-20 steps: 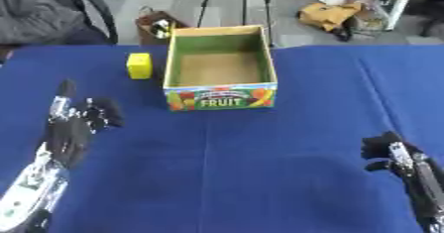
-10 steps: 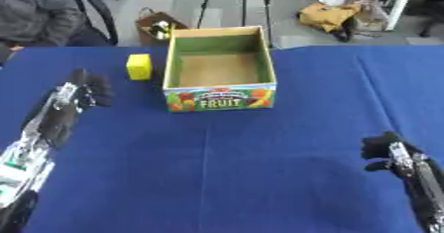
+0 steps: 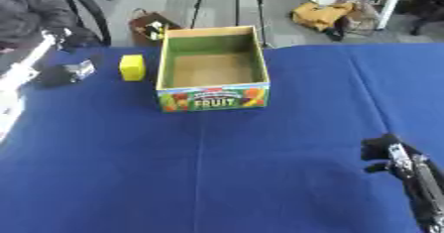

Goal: Pick up objects on the table and place them in the box.

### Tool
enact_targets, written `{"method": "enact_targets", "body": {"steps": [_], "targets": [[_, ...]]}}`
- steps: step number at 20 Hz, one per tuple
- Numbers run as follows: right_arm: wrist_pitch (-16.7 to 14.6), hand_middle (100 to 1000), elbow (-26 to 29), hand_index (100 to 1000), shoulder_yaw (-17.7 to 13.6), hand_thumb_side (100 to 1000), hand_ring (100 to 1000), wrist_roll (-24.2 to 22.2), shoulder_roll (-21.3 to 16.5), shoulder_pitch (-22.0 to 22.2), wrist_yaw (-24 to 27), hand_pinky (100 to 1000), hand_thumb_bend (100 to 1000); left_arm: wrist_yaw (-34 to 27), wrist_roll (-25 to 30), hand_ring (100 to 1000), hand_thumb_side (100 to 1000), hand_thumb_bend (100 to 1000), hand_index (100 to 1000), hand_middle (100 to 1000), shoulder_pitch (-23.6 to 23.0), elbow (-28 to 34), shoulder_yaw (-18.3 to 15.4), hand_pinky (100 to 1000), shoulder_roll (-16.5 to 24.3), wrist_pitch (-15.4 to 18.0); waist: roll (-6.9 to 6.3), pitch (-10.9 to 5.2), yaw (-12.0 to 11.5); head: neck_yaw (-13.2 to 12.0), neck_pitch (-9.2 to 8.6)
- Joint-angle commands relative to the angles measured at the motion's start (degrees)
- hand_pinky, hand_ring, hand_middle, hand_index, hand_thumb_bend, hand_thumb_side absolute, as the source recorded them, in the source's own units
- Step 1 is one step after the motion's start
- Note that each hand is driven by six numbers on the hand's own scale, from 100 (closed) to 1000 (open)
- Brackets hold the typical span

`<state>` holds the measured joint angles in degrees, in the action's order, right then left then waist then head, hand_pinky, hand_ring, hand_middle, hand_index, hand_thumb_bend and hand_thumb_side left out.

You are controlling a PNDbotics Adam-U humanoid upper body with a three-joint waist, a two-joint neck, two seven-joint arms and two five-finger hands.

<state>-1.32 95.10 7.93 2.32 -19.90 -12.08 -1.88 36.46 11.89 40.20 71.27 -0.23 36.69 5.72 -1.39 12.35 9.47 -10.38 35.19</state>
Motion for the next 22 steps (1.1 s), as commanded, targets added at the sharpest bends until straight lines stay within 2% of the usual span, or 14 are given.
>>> {"method": "enact_targets", "body": {"steps": [1, 3, 6, 10, 12, 16, 22], "targets": [[-0.11, 595, 0.66, 701, 0.04, 999, 657, -0.32, -1.17, -0.4, -0.07, 571, 100, 12.38, 2.11, 838, 339, 459, 859, 805, 4.96, -6.16, 1.0, 875, 2.55, 2.49, -0.22, -1.01, 0.29, -0.28, 0.15], [-0.14, 595, 0.62, 701, 0.29, 999, 657, -0.55, -1.36, -0.43, -0.17, 571, 100, 20.71, 2.95, 846, 329, 501, 866, 806, 9.02, -11.1, 1.64, 899, 2.03, 4.74, -0.47, -0.89, 0.86, -0.51, 0.02], [-0.2, 595, 0.54, 701, 0.7, 1000, 657, -0.95, -1.47, -0.63, -0.33, 571, 100, 31.72, 2.56, 854, 321, 552, 871, 813, 13.66, -18.64, 0.89, 916, 0.15, 6.72, -0.88, -0.62, 2.12, -1.08, -0.38], [-0.24, 595, 0.44, 700, 0.98, 1000, 657, -1.24, -1.51, -0.71, -0.54, 571, 100, 39.8, -1.59, 878, 313, 543, 876, 853, 16.68, -26.39, -1.78, 930, -2.25, 6.24, -1.06, -0.21, 3.59, -1.57, -0.85], [-0.29, 595, 0.42, 700, 1.04, 1000, 657, -1.3, -1.44, -0.77, -0.55, 571, 100, 42.52, -4.14, 885, 333, 571, 883, 866, 17.38, -29.51, -2.67, 934, -3.05, 4.75, -1.1, 0.0, 4.21, -1.74, -0.94], [-0.35, 595, 0.43, 700, 1.03, 1000, 657, -1.33, -1.41, -0.85, -0.56, 571, 100, 45.73, -8.78, 890, 328, 564, 893, 885, 17.65, -32.56, -3.32, 934, -3.62, 2.46, -1.07, 0.29, 4.74, -1.61, -1.06], [-0.35, 595, 0.35, 700, 1.06, 1000, 657, -1.38, -1.3, -0.87, -0.57, 571, 100, 43.35, -13.25, 887, 324, 519, 884, 884, 17.33, -34.27, -3.92, 922, -3.94, 1.38, -1.15, 0.49, 4.68, -1.44, -1.07]]}}
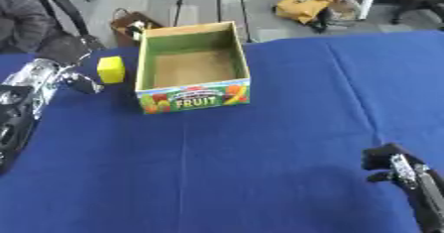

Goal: Pick up objects on the table and place them in the box.

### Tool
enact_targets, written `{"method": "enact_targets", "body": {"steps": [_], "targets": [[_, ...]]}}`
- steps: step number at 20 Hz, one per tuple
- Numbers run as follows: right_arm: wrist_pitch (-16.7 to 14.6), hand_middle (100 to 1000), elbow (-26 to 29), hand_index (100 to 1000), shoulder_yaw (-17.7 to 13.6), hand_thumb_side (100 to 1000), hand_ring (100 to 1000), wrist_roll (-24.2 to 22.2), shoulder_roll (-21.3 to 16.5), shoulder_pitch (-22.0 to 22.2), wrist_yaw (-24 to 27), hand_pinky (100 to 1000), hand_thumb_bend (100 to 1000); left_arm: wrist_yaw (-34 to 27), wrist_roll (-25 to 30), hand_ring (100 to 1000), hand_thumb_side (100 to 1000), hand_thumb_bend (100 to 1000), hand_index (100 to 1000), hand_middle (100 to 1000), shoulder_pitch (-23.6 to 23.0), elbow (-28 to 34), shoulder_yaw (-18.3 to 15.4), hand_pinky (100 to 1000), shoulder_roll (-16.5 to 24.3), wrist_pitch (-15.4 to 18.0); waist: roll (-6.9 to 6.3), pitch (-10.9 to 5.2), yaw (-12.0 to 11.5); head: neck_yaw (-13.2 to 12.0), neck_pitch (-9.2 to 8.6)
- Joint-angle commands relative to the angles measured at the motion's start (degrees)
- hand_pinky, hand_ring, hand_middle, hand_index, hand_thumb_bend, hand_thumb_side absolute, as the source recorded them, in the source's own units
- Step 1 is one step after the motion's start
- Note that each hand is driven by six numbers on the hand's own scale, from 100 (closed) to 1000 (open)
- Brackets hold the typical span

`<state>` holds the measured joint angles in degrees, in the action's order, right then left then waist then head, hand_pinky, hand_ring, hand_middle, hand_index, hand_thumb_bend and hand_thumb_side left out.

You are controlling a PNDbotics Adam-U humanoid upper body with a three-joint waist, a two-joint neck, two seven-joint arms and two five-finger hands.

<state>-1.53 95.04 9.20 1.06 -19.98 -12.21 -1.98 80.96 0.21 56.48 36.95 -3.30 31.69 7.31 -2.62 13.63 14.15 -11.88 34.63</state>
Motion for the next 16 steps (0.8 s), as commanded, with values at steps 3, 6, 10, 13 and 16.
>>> {"method": "enact_targets", "body": {"steps": [3, 6, 10, 13, 16], "targets": [[-0.16, 595, 0.36, 700, -0.16, 1000, 657, -0.18, -1.21, -0.76, -0.49, 571, 100, -2.67, -2.3, 887, 324, 519, 884, 884, 0.99, -0.42, -0.59, 922, 1.14, -0.16, 0.04, -0.75, 0.01, 0.06, -0.5], [-0.18, 595, 0.32, 700, -0.2, 1000, 657, -0.15, -1.15, -0.73, -0.52, 571, 100, -4.94, -2.28, 895, 335, 479, 879, 894, 0.85, -1.1, -0.81, 915, 0.81, -0.23, 0.02, -0.55, 0.22, 0.04, -0.56], [-0.23, 595, 0.31, 700, -0.15, 1000, 657, -0.18, -1.11, -0.8, -0.54, 571, 100, -7.35, -1.75, 896, 328, 448, 879, 899, 0.94, -1.6, -0.54, 912, 0.9, -0.82, -0.07, -0.31, 0.69, -0.14, -0.78], [-0.24, 595, 0.27, 700, -0.09, 1000, 657, -0.25, -1.08, -0.8, -0.58, 571, 100, -8.28, -1.5, 889, 321, 438, 878, 888, 1.06, -1.6, -0.43, 906, 1.21, -1.38, -0.2, -0.07, 1.13, -0.25, -1.12], [-0.28, 595, 0.22, 700, -0.07, 1000, 657, -0.3, -1.04, -0.8, -0.68, 570, 100, -9.24, -1.3, 877, 324, 433, 877, 868, 1.11, -1.47, -0.53, 902, 1.84, -1.71, -0.41, 0.27, 1.65, -0.37, -1.48]]}}
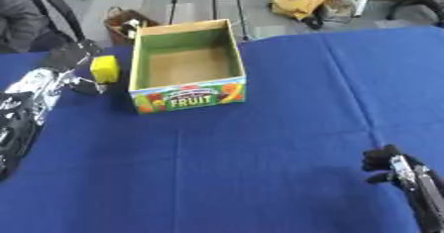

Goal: Pick up objects on the table and place them in the box.

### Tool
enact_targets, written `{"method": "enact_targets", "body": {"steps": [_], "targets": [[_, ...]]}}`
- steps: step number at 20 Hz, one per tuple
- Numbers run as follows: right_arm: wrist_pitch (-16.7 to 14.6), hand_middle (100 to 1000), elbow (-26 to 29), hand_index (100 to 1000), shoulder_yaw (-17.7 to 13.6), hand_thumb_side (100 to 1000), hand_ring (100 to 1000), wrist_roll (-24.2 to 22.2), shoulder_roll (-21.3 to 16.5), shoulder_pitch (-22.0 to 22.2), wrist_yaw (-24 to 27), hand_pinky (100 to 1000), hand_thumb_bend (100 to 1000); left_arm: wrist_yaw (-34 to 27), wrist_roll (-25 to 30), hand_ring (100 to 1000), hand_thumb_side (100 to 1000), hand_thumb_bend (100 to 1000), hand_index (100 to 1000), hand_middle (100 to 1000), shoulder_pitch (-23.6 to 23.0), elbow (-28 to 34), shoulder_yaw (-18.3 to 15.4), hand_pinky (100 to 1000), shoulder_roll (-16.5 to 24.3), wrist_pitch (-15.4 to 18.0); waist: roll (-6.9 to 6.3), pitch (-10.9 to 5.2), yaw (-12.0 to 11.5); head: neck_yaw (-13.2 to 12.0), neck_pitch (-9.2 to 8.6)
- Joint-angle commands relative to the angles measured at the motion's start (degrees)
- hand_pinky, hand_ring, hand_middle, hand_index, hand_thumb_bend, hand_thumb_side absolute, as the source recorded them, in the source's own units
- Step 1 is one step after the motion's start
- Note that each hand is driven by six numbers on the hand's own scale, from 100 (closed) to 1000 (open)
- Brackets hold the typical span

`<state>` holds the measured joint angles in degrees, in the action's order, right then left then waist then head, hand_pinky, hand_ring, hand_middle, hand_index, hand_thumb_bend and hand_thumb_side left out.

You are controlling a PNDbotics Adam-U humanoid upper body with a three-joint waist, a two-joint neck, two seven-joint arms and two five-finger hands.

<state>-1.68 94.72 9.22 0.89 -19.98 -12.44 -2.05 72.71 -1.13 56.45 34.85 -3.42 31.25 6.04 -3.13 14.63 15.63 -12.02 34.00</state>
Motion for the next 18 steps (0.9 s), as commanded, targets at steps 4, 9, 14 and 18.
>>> {"method": "enact_targets", "body": {"steps": [4, 9, 14, 18], "targets": [[-0.19, 595, 0.46, 700, -0.14, 1000, 657, -0.08, -0.98, -0.6, -0.81, 570, 100, -2.04, 0.24, 862, 322, 428, 876, 847, 1.04, 0.62, -0.71, 899, 3.56, -1.1, -0.32, -0.19, 1.05, -0.46, -1.28], [-0.26, 595, 0.4, 700, -0.24, 1000, 656, 0.06, -0.89, -0.69, -1.05, 570, 100, -3.42, -0.57, 861, 311, 414, 868, 848, 0.68, 0.47, -1.48, 897, 5.49, -2.5, -0.65, 0.5, 1.46, -0.55, -2.01], [-0.33, 595, 0.34, 699, -0.21, 1000, 656, 0.09, -0.79, -0.89, -1.26, 570, 100, -5.12, -1.42, 810, 314, 386, 862, 810, 0.24, -0.12, -1.68, 868, 6.25, -3.43, -0.76, 1.28, 1.41, -0.5, -2.4], [-0.37, 595, 0.35, 699, -0.17, 1000, 656, 0.07, -0.75, -1.07, -1.36, 569, 100, -6.82, -0.47, 761, 309, 362, 849, 748, -0.07, -0.97, -1.51, 829, 5.98, -3.02, -0.78, 1.65, 1.68, -0.53, -2.73]]}}
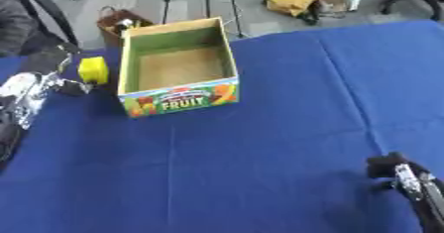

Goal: Pick up objects on the table and place them in the box.

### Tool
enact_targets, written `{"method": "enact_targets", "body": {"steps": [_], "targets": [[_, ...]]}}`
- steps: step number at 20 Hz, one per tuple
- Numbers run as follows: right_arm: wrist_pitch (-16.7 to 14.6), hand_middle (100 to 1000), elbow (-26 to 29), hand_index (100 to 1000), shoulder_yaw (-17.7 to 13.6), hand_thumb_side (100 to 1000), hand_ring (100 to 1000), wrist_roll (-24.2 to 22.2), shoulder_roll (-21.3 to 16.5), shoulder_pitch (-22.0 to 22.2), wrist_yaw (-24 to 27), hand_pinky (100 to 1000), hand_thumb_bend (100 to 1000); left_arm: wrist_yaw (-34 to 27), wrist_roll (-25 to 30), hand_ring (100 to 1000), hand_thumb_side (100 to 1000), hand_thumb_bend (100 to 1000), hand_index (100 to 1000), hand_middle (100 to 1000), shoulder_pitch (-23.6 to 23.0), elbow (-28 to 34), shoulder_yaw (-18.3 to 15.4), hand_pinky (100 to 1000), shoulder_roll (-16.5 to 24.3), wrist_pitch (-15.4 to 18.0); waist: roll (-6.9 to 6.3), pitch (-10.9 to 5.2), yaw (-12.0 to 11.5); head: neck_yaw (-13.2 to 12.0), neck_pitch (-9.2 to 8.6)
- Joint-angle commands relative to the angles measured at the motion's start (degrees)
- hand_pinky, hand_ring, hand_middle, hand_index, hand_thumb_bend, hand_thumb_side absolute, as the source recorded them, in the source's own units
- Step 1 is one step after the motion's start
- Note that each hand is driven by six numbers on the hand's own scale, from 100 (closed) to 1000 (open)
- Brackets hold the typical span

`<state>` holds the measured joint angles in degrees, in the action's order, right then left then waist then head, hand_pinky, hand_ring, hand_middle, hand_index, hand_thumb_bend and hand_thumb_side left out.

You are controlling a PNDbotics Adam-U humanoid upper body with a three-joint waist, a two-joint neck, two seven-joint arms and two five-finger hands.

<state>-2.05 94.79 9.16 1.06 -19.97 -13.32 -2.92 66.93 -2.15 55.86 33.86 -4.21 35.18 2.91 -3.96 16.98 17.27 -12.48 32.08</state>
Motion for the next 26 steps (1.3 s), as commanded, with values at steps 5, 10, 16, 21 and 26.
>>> {"method": "enact_targets", "body": {"steps": [5, 10, 16, 21, 26], "targets": [[0.01, 595, 0.29, 699, -0.09, 1000, 656, -0.14, -0.71, -0.32, -0.45, 569, 100, -3.19, 2.46, 708, 310, 355, 817, 673, 0.2, -0.72, -0.44, 804, 1.57, 1.25, 0.08, -0.57, 0.32, -0.19, -1.21], [0.01, 595, 0.31, 699, -0.08, 1000, 656, -0.16, -0.71, -0.37, -0.39, 569, 100, -4.34, 2.7, 763, 326, 377, 831, 748, 0.3, -0.18, -0.08, 830, 1.29, 1.98, 0.14, -0.73, 0.3, -0.22, -1.21], [0.04, 594, 0.23, 699, -0.2, 1000, 656, -0.08, -0.72, -0.18, -0.38, 569, 100, -4.91, -4.43, 830, 317, 415, 830, 819, 0.9, 2.87, -0.9, 864, 1.82, 1.37, 0.18, -1.08, -0.12, -0.22, -0.85], [0.01, 594, 0.15, 699, -0.15, 1000, 656, -0.13, -0.68, -0.21, -0.43, 568, 100, -7.74, -6.26, 860, 342, 416, 855, 850, 0.8, 2.57, -0.41, 872, 1.63, 2.88, -0.01, -0.89, -0.04, -0.17, -1.12], [-0.02, 594, 0.14, 699, -0.13, 999, 656, -0.12, -0.66, -0.32, -0.52, 568, 100, -8.23, -4.86, 868, 359, 410, 879, 858, 0.69, 1.49, -0.05, 872, 1.36, 3.6, -0.07, -0.19, 0.58, -0.17, -1.46]]}}
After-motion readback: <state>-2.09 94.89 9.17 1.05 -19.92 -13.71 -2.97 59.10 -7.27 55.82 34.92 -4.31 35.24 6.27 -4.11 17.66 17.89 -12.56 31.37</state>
